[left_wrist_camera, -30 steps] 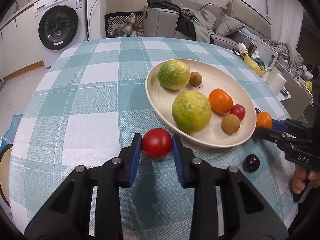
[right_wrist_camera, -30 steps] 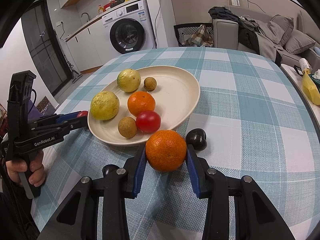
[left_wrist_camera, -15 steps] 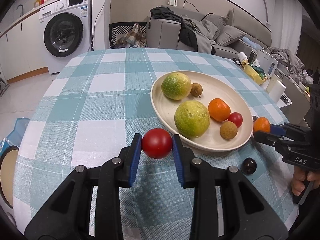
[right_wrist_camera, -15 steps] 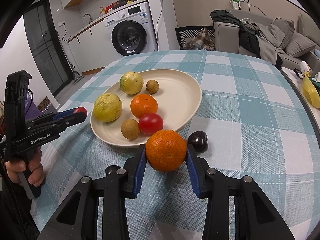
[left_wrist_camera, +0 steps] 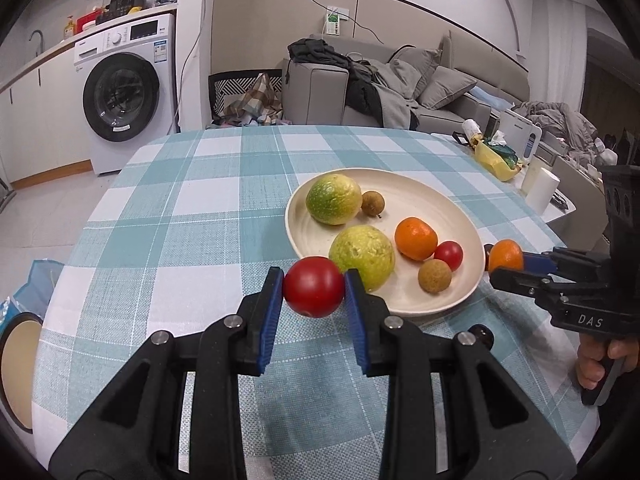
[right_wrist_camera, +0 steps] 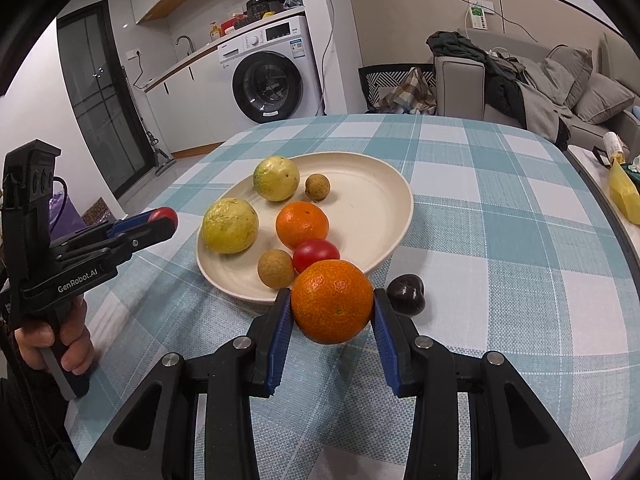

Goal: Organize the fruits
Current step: 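Lift the orange and tomato toward the plate with both grippers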

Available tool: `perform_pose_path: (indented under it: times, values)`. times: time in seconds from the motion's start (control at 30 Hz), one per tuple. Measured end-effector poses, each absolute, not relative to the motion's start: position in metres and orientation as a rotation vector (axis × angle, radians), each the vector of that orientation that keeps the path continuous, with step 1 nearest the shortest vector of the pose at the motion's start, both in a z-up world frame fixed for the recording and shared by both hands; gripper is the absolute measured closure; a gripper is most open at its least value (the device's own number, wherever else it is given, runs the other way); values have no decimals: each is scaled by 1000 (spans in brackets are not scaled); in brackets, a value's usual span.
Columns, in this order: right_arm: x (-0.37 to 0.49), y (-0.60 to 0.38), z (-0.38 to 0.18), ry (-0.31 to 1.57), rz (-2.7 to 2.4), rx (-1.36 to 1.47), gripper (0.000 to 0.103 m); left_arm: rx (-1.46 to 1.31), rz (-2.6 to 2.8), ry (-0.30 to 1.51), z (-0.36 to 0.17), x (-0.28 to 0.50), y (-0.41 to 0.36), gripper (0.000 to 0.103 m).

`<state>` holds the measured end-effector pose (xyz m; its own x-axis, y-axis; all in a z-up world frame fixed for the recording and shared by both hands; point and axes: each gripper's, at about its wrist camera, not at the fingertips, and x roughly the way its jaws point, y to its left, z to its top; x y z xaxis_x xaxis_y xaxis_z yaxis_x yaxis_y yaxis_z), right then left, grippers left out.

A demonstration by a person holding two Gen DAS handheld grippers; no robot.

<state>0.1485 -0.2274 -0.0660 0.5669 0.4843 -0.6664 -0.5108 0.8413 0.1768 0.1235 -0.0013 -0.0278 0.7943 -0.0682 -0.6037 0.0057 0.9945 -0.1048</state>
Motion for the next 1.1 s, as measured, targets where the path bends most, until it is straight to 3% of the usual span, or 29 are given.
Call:
perform_pose_path:
  times: [1.1]
  values:
    - [146, -207, -56, 713, 642, -21, 63, -8, -127, 631, -21, 128, -54, 75]
